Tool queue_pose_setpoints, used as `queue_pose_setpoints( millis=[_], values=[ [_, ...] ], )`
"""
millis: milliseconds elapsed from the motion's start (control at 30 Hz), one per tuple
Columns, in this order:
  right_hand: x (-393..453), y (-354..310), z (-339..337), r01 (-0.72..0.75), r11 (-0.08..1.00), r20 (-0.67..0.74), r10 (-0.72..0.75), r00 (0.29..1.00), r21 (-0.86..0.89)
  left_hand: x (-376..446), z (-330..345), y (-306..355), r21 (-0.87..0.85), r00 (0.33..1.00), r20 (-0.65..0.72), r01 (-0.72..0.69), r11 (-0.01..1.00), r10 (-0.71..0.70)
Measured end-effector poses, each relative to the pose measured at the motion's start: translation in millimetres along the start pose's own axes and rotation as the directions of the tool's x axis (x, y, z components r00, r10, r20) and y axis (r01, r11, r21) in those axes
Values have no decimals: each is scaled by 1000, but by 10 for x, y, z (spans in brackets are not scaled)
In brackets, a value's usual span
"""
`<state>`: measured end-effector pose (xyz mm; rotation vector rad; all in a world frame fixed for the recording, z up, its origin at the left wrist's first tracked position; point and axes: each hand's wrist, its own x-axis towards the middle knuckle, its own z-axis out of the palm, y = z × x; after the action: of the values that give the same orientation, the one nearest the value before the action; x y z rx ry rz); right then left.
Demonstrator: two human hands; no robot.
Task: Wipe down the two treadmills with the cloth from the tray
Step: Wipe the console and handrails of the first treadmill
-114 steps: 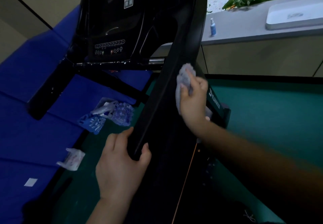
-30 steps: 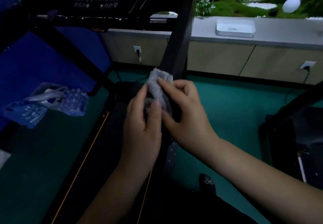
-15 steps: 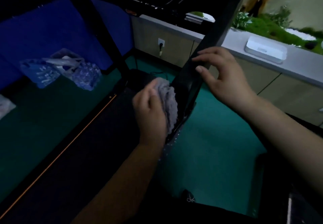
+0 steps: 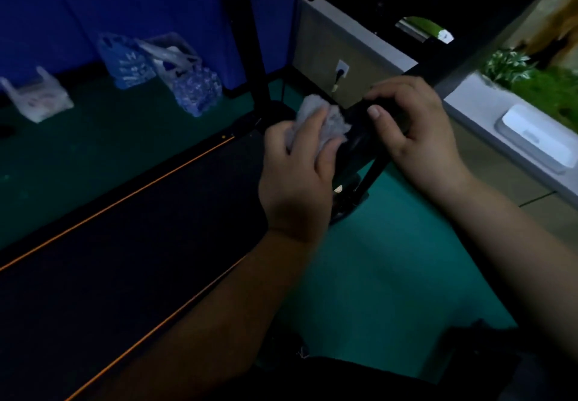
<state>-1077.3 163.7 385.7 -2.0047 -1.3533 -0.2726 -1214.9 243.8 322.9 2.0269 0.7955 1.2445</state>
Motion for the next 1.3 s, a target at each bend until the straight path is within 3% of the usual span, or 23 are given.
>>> queue_pose_setpoints(
  millis=[67,133,200,300,400,500,600,700,833,933,1033,1167,1300],
  values=[
    [-1,32,12,11,1000,5,-11,1000,8,-218,19,-157,-53,991,-65,113,992,-116],
    [-9,63,27,32,999,-2,-32,999,16,-358,24,-189,-215,961,-38,260,941,-274],
    [-6,83,46,49,999,-18,-48,999,24,-347,32,-116,-274,938,-32,323,906,-345],
    [-13,102,63,56,998,-37,-56,998,19,-182,49,82,-176,961,-124,222,959,-246],
    [-21,100,79,50,998,-45,-49,998,27,-135,79,110,-33,985,-91,142,989,-144],
    [-22,74,81,27,998,-60,-24,998,52,-247,65,-115,-73,985,-46,165,984,-169],
    [-72,-9,70,-111,989,-109,121,987,98,-244,-50,-336,-188,939,117,341,921,-323],
    [-131,-122,59,-320,937,-206,344,916,141,31,-214,-331,-315,892,228,446,838,-389],
    [-150,-279,100,-530,816,-174,570,803,230,446,-257,-234,-406,843,507,417,813,-179],
    [-131,-340,180,-588,772,-175,631,756,244,482,-160,-379,-372,760,623,497,784,-186],
    [-78,-351,246,-626,742,-183,668,721,240,384,-191,-487,-395,748,638,522,756,-184],
    [34,-354,315,-699,681,-207,733,648,218,483,-238,-390,-508,782,623,388,769,17],
    [129,-403,378,-752,624,-270,777,569,214,750,-69,-378,-535,716,688,386,751,122]
  ],
)
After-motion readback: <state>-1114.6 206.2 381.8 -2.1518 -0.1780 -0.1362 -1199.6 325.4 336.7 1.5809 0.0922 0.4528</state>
